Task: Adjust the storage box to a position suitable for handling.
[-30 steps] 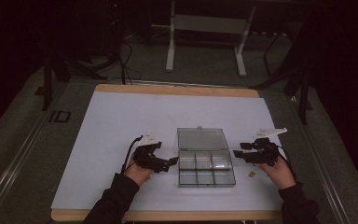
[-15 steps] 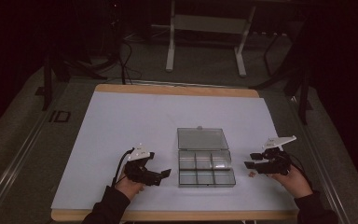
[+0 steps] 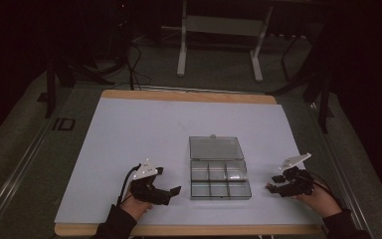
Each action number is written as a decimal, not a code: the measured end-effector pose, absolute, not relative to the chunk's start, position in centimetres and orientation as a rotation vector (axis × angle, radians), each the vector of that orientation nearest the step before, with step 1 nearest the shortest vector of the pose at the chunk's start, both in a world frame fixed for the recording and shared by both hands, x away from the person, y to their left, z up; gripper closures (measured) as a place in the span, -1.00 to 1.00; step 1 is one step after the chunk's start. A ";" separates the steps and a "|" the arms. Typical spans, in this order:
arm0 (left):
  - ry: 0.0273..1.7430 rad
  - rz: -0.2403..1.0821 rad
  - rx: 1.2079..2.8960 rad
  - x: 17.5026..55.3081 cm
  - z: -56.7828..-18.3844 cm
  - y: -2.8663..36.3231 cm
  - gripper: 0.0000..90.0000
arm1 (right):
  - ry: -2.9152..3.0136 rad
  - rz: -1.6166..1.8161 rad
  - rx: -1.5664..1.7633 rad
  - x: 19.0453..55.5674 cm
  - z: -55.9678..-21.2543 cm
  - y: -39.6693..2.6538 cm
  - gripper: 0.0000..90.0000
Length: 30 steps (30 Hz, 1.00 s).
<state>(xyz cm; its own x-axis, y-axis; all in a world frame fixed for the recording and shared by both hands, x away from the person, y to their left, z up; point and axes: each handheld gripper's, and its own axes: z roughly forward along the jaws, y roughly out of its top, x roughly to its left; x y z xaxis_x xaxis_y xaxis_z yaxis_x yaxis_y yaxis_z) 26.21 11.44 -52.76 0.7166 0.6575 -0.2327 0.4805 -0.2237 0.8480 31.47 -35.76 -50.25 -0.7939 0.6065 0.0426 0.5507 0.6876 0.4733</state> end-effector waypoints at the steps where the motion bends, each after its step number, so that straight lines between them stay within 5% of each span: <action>1: 0.883 0.219 1.880 26.2 -52.8 11.4 -0.93 | 2.785 0.702 0.950 31.5 -50.4 -35.7 0.13; 23: 0.875 0.223 1.891 26.3 -53.0 11.2 -0.93 | 2.935 0.256 0.850 33.3 -50.0 -32.3 0.34; 30: 0.875 0.226 1.895 26.3 -53.1 11.2 -0.93 | 2.956 0.179 0.819 33.1 -49.9 -31.3 0.83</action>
